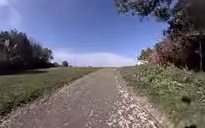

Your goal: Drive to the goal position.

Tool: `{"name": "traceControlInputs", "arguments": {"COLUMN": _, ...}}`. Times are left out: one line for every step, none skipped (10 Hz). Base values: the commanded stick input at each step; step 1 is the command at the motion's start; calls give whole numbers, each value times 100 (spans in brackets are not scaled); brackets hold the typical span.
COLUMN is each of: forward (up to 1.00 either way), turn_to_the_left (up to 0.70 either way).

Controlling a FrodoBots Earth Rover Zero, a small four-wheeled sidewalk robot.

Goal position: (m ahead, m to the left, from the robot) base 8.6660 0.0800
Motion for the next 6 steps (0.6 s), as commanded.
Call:
{"name": "traceControlInputs", "arguments": {"forward": 70, "turn_to_the_left": 3}}
{"name": "traceControlInputs", "arguments": {"forward": 70, "turn_to_the_left": 0}}
{"name": "traceControlInputs", "arguments": {"forward": 70, "turn_to_the_left": 0}}
{"name": "traceControlInputs", "arguments": {"forward": 70, "turn_to_the_left": 0}}
{"name": "traceControlInputs", "arguments": {"forward": 70, "turn_to_the_left": 0}}
{"name": "traceControlInputs", "arguments": {"forward": 70, "turn_to_the_left": 0}}
